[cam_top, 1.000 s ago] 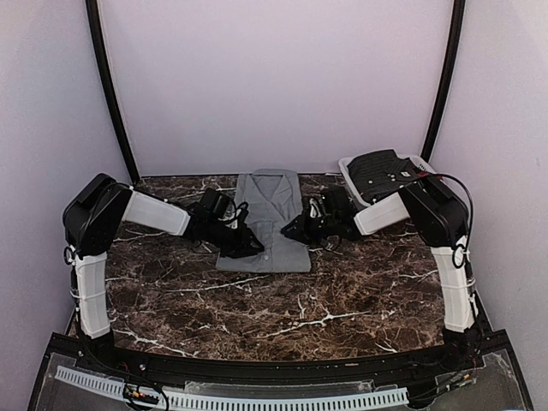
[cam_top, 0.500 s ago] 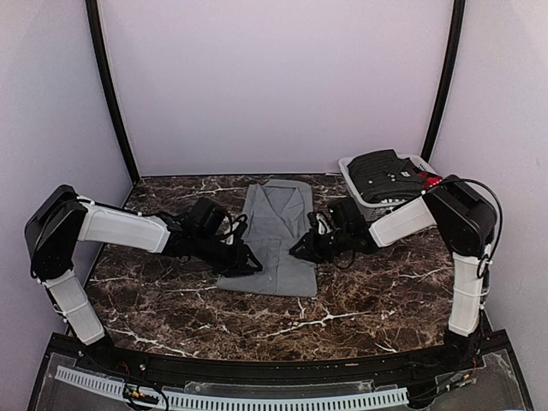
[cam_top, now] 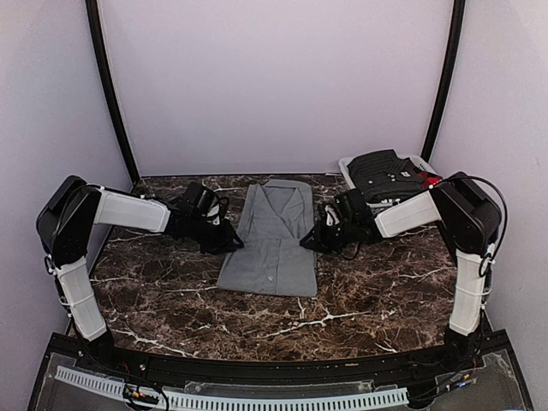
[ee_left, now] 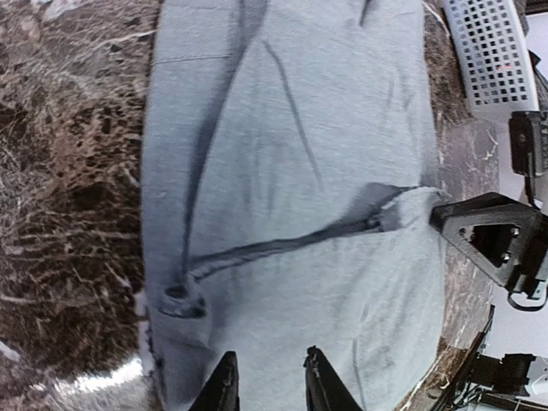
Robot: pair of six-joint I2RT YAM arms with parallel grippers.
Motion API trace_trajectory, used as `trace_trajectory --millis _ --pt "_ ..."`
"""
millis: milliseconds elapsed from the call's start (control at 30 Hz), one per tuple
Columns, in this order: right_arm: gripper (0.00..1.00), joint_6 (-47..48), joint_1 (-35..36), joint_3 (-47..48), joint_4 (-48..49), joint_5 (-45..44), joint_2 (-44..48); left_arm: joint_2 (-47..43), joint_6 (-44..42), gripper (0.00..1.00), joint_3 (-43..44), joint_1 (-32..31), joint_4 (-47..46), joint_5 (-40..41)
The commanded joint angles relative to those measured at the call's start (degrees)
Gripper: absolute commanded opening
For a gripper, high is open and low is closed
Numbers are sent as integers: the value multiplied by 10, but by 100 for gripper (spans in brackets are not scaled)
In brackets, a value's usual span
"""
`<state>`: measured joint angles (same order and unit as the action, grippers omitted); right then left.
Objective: Fold and stack the long sleeve shirts
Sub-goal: Move the 2/3-rectangle-folded shirt to the center of the board.
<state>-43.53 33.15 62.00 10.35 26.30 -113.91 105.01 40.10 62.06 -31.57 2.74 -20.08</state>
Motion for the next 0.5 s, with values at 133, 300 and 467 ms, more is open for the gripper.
trace_trajectory --millis 133,300,467 --pt "17 28 -18 8 -30 -36 -40 53 -34 24 23 11 31 0" --pt "17 66 -21 51 -71 -62 -67 38 -3 23 -4 10 16 -14" --pt "19 111 -21 113 -138 -91 -81 15 26 22 -24 2 -3 -12"
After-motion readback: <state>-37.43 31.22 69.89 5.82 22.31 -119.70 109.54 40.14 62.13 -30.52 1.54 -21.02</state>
